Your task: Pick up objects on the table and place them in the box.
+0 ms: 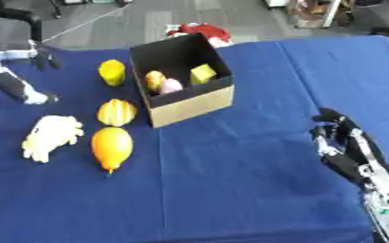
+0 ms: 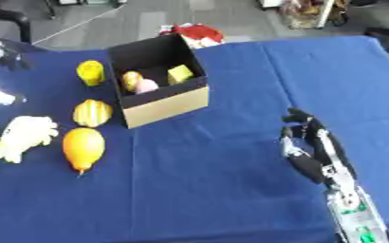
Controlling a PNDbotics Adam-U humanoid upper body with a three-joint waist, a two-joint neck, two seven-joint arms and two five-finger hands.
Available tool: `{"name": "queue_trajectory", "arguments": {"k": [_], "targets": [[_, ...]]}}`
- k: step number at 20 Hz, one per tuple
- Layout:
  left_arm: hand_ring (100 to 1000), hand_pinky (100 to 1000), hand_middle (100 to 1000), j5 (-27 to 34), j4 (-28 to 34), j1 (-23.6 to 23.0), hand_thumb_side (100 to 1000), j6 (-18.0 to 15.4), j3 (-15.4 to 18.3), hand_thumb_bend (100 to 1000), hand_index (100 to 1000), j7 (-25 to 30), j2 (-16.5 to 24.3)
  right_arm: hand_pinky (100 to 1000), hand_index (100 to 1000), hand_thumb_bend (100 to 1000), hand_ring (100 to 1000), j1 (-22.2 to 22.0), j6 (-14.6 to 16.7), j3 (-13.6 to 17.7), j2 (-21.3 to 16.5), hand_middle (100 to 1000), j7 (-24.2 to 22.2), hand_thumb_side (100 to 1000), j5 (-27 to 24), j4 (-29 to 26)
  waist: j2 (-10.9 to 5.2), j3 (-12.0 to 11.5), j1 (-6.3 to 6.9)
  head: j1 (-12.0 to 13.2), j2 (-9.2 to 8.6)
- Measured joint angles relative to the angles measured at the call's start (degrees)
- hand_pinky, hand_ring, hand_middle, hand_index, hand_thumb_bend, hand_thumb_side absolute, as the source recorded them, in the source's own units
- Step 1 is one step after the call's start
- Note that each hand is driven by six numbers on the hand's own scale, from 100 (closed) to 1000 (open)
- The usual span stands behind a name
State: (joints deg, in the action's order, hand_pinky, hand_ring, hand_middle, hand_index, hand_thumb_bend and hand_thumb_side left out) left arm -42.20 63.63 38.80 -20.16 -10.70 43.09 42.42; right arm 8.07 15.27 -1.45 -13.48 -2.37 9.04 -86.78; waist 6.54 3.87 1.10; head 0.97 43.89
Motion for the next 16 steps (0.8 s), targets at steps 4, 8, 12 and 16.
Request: {"name": "queue_trajectory", "arguments": {"k": [4, 8, 12, 16], "targets": [[734, 787, 760, 0.0, 1.7, -5.6, 448, 0.4, 0.4, 370, 865, -0.7, 0.2, 749, 883, 100, 669, 0.0, 0.0, -0.2, 0.0, 737, -0.2, 291, 0.0, 0.0, 0.0, 0.5, 0.0, 0.6, 0.0], [710, 769, 735, 0.0, 2.1, -6.7, 331, 0.8, 0.6, 381, 847, -0.8, 0.3, 750, 883, 100, 669, 0.0, 0.1, -0.3, 0.0, 737, -0.4, 291, 0.0, 0.0, 0.0, 0.7, 0.0, 0.9, 0.0], [645, 722, 662, -0.8, 2.1, -7.0, 262, 1.5, 0.6, 340, 796, -1.9, 0.3, 749, 883, 100, 669, 0.0, 0.1, -0.3, 0.0, 737, -0.4, 291, 0.0, 0.0, 0.0, 0.8, 0.0, 0.9, 0.0], [583, 673, 584, -2.4, 2.1, -7.0, 240, 2.4, 0.6, 341, 742, -4.7, 0.2, 749, 883, 100, 669, 0.0, 0.1, -0.3, 0.0, 737, -0.3, 290, 0.0, 0.0, 0.0, 0.8, 0.0, 0.9, 0.0]]}}
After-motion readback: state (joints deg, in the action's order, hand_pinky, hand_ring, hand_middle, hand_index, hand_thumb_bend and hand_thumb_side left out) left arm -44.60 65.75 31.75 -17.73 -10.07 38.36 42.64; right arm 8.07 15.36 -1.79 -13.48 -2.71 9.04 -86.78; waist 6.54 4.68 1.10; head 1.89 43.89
